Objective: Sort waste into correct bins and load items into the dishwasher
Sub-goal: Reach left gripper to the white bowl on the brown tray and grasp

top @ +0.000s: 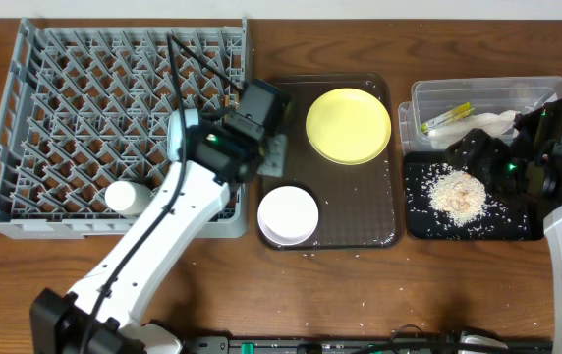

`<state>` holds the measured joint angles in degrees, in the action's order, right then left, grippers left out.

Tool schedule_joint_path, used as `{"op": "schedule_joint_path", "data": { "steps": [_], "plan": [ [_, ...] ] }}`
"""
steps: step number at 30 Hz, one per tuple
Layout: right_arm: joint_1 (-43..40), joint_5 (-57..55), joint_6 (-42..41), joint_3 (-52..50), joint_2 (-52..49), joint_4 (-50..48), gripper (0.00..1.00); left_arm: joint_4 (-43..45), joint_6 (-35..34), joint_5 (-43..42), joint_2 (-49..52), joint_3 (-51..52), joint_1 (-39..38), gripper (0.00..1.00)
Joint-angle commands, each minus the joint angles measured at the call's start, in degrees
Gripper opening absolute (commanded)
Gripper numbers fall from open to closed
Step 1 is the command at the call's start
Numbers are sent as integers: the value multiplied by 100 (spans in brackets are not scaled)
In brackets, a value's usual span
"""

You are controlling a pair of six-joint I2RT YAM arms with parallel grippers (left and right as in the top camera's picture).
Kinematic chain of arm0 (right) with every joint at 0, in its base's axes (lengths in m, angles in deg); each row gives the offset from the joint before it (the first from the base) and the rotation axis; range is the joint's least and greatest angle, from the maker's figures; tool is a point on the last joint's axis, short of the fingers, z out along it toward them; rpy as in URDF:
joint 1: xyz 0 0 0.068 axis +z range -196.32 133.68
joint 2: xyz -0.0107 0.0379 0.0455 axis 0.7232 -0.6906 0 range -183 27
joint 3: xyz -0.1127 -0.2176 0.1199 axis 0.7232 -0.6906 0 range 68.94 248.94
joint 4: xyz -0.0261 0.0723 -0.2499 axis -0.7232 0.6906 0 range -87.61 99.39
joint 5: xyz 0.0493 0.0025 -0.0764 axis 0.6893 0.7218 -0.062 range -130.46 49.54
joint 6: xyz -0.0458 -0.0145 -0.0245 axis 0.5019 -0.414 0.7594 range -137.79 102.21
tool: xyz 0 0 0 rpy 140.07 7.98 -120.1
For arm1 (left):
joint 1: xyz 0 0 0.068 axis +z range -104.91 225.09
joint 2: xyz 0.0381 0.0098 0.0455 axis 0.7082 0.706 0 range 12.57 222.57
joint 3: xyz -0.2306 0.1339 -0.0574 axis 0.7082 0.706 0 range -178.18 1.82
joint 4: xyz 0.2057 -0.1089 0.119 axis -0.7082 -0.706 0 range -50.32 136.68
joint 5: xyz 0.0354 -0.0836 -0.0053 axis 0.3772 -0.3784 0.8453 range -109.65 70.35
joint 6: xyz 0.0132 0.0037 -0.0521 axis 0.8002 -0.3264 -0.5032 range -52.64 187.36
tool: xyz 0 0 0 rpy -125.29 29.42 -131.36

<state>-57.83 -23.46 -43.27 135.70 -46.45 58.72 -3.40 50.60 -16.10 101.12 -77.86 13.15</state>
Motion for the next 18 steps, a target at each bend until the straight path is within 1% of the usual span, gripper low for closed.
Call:
{"op": "schedule_joint_path", "data": {
  "steps": [1,4,5,7,10,13,16,18],
  "plan": [
    [-20,37,-20,-2,-4,7,99,4,-28,-758,284,365,-428,8],
    [-20,37,-20,-2,-4,7,99,50,-28,-741,544,520,-778,8],
    [-20,39,-20,-2,-4,7,99,149,-31,-739,800,608,-1023,8],
    [-20,37,-17,-2,-4,7,99,278,-50,-634,1086,649,-1222,8],
    [-20,37,-20,-2,-4,7,99,420,-295,-280,1541,649,-1423,8],
    [-20,39,-20,-2,-4,7,99,671,-424,-273,1928,649,-1517,8],
    [-20,37,-20,-2,-4,7,99,1110,-483,-710,2079,649,-1556,8],
    [-20,37,-20,-2,-4,7,99,1427,-483,-1320,2057,610,-1556,8]
  ]
}}
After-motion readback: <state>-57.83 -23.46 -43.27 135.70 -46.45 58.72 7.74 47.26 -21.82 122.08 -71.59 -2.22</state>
